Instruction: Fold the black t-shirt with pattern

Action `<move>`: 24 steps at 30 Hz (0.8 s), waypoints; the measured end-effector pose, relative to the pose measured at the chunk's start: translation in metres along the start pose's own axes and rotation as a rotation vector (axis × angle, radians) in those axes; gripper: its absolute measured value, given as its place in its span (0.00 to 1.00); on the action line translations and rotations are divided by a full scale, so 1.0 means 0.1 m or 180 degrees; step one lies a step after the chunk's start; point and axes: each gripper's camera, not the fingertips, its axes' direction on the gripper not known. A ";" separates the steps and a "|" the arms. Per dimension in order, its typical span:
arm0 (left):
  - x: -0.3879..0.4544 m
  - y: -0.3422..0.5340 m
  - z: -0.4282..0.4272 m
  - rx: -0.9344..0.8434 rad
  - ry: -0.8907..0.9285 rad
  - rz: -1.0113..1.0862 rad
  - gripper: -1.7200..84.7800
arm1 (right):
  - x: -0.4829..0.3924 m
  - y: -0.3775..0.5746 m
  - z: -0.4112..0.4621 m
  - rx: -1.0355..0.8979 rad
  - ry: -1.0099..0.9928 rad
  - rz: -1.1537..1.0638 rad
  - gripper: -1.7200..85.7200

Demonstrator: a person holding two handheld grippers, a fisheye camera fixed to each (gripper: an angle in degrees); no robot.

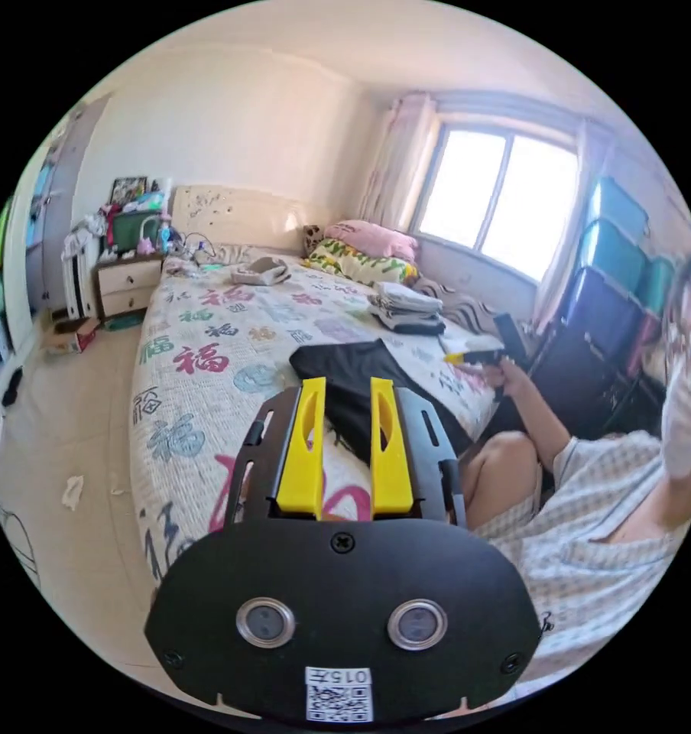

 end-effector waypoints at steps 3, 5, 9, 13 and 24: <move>-0.65 -0.38 0.52 -0.0227 0.0335 -0.0525 0.17 | 0.40 -0.33 0.13 -0.0042 -0.0055 0.0278 0.15; -0.99 -0.50 0.89 -0.0442 0.0555 -0.0821 0.18 | 0.66 -0.46 0.24 -0.0087 -0.0218 0.0495 0.15; -1.60 -0.68 1.50 -0.0474 0.1012 -0.1380 0.19 | 1.08 -0.56 0.46 -0.0211 -0.0302 0.0758 0.17; -1.80 -0.85 1.93 -0.0839 0.0921 -0.1359 0.20 | 1.26 -0.58 0.49 -0.0124 -0.0598 0.0729 0.15; -1.92 -0.89 2.01 -0.0760 0.1522 -0.1014 0.06 | 1.25 -0.43 0.43 -0.0145 -0.0814 0.0253 0.04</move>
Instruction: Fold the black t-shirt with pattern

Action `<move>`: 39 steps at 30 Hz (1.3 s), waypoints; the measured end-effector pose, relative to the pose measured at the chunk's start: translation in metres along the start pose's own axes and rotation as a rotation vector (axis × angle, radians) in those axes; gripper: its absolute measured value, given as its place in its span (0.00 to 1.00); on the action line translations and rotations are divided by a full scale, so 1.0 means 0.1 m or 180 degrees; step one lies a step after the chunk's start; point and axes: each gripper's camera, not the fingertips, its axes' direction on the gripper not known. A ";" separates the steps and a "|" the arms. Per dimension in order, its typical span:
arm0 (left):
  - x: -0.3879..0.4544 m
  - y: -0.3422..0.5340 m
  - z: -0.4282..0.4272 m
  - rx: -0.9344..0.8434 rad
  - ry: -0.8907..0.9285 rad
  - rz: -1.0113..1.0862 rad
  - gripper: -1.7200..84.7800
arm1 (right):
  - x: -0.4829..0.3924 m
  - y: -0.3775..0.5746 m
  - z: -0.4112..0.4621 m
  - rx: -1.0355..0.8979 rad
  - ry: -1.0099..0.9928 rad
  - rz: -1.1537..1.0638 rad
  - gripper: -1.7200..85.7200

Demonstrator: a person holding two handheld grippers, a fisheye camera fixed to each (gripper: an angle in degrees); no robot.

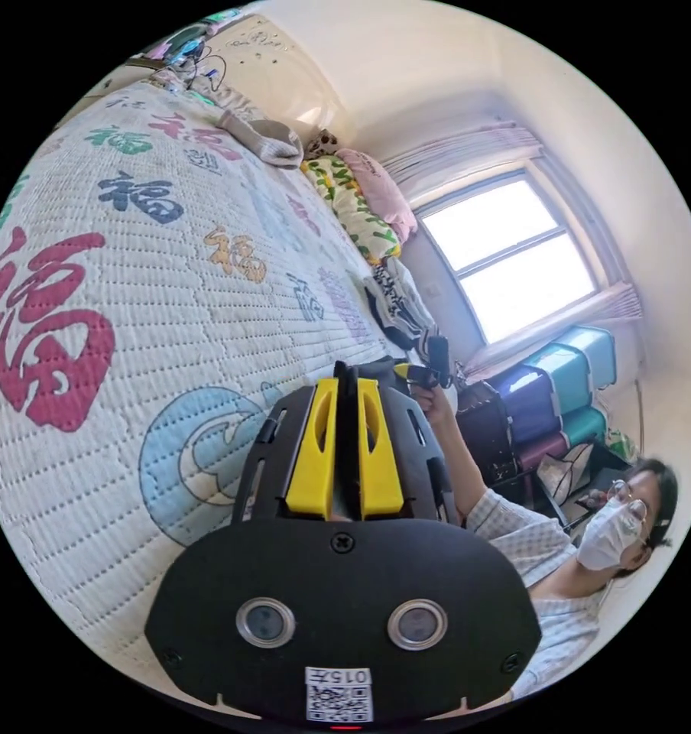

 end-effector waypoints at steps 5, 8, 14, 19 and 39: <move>0.45 0.07 -0.06 0.0091 -0.0308 0.0729 0.05 | -0.34 0.23 -0.04 0.0178 0.0264 -0.0382 0.04; 0.75 0.22 -0.12 0.0042 -0.0375 0.1074 0.05 | -0.59 0.49 -0.05 0.0112 0.0195 -0.0640 0.04; 1.71 1.12 -0.21 -0.0211 -0.0599 0.2148 0.05 | -1.34 1.33 0.09 -0.0371 0.0458 -0.1461 0.05; 2.26 2.16 -0.05 -0.0566 -0.0904 0.2882 0.05 | -1.77 2.28 0.50 -0.0764 0.0766 -0.2024 0.05; 2.88 3.93 0.93 -0.1483 -0.1546 0.3360 0.10 | -2.19 3.92 1.65 -0.0973 0.1735 -0.2158 0.13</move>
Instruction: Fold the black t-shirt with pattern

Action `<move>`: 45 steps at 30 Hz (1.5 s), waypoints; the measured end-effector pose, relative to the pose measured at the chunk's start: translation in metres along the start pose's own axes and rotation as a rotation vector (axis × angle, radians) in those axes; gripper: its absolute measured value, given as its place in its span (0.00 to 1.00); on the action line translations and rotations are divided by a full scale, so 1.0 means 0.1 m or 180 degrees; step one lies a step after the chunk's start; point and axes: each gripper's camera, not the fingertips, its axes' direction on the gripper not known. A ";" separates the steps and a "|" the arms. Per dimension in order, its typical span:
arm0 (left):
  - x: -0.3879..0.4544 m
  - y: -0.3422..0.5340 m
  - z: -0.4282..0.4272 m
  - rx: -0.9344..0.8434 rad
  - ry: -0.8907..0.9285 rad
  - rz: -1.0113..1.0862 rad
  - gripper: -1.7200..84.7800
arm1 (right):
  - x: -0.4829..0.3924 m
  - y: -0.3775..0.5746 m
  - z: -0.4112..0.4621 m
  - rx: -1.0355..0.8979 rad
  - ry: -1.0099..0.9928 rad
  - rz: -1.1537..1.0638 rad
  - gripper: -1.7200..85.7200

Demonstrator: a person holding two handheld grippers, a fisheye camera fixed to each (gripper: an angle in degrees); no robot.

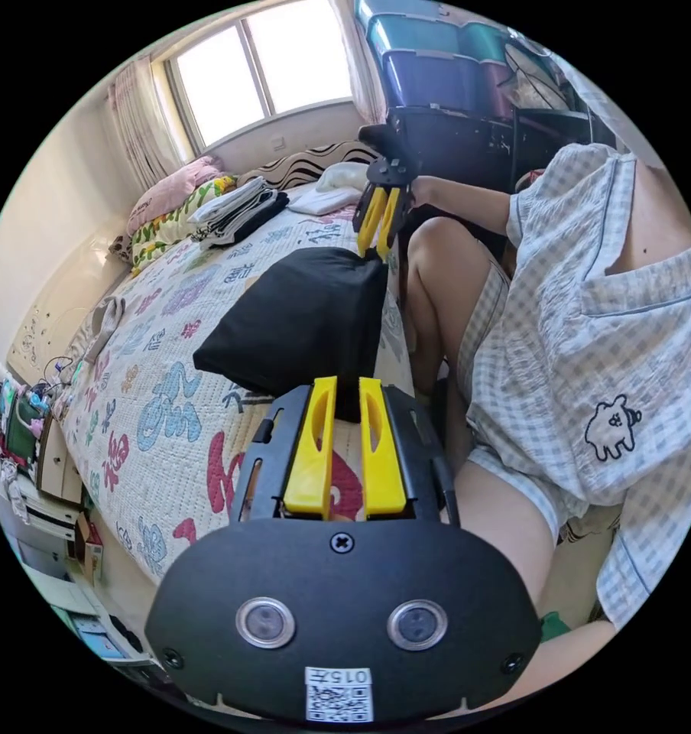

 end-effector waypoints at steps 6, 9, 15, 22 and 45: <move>0.35 -0.13 -0.15 0.0153 -0.0587 -0.0037 0.11 | -0.62 -0.20 0.20 0.0012 0.0517 -0.0432 0.15; 0.44 -0.27 0.18 -0.0201 -0.0854 0.0022 0.10 | -0.70 -0.29 0.59 -0.0409 0.0630 -0.0449 0.14; 0.61 -0.41 0.10 -0.0106 -0.0768 0.0037 0.03 | -0.78 -0.20 0.52 -0.0393 0.0764 -0.0401 0.03; 0.56 -0.47 0.39 -0.0409 -0.0428 -0.0062 0.02 | -0.77 -0.23 0.80 -0.0746 0.0707 -0.0426 0.03; -0.72 -0.82 0.45 -0.0387 -0.0036 -0.0951 0.03 | 0.42 -0.25 -0.13 -0.0589 -0.0044 0.0412 0.01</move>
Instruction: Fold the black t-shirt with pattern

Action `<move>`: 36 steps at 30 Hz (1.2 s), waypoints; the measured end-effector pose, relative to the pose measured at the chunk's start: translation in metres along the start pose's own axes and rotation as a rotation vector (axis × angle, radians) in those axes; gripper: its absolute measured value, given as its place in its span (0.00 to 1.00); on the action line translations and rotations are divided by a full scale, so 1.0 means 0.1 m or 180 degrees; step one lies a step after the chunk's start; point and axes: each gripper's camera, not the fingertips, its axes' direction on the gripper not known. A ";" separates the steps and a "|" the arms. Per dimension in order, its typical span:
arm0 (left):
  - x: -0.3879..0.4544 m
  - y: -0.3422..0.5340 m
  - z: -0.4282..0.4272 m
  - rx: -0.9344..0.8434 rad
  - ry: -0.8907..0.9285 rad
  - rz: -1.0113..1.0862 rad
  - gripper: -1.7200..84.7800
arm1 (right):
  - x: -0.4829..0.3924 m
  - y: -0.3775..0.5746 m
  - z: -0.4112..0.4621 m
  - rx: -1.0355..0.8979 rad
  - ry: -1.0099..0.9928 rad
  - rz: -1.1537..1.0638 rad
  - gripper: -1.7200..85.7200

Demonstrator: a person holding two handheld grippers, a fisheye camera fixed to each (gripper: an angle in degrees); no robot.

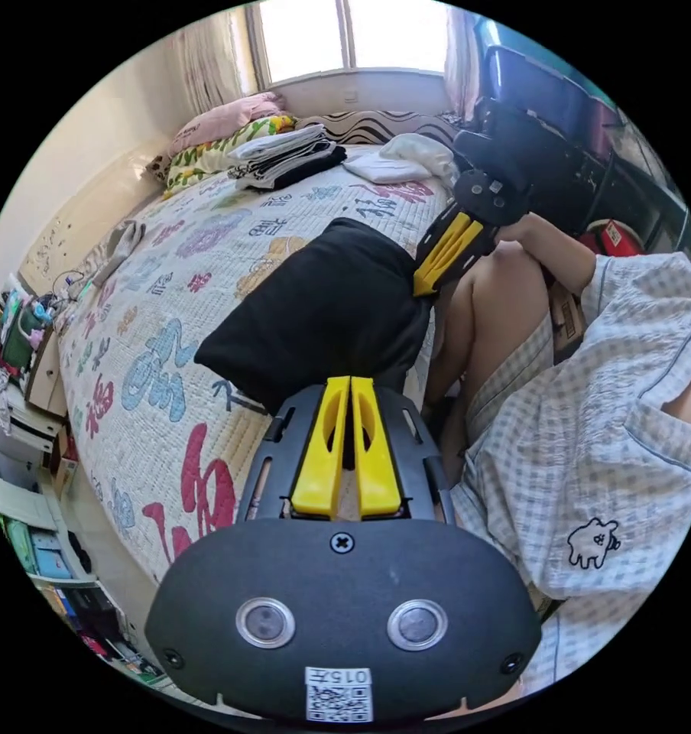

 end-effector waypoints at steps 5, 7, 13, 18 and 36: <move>-0.63 0.25 -0.38 0.0474 0.0341 -0.0750 0.10 | 0.83 0.34 -0.68 0.0810 -0.0750 0.0799 0.08; -1.04 0.45 -0.47 0.0679 0.0567 -0.1245 0.17 | 1.18 0.44 -0.80 0.0892 -0.0886 0.1102 0.10; -2.05 0.70 -0.15 0.0754 0.1654 -0.2185 0.26 | 1.96 0.36 -0.81 0.0690 -0.1810 0.1435 0.16; -2.43 0.40 0.02 0.0629 0.1678 -0.2160 0.24 | 2.36 0.33 -1.11 0.0570 -0.1999 0.1407 0.16; -3.62 0.46 0.24 0.0722 0.2529 -0.2287 0.15 | 3.20 0.32 -1.64 0.0865 -0.3066 0.1103 0.10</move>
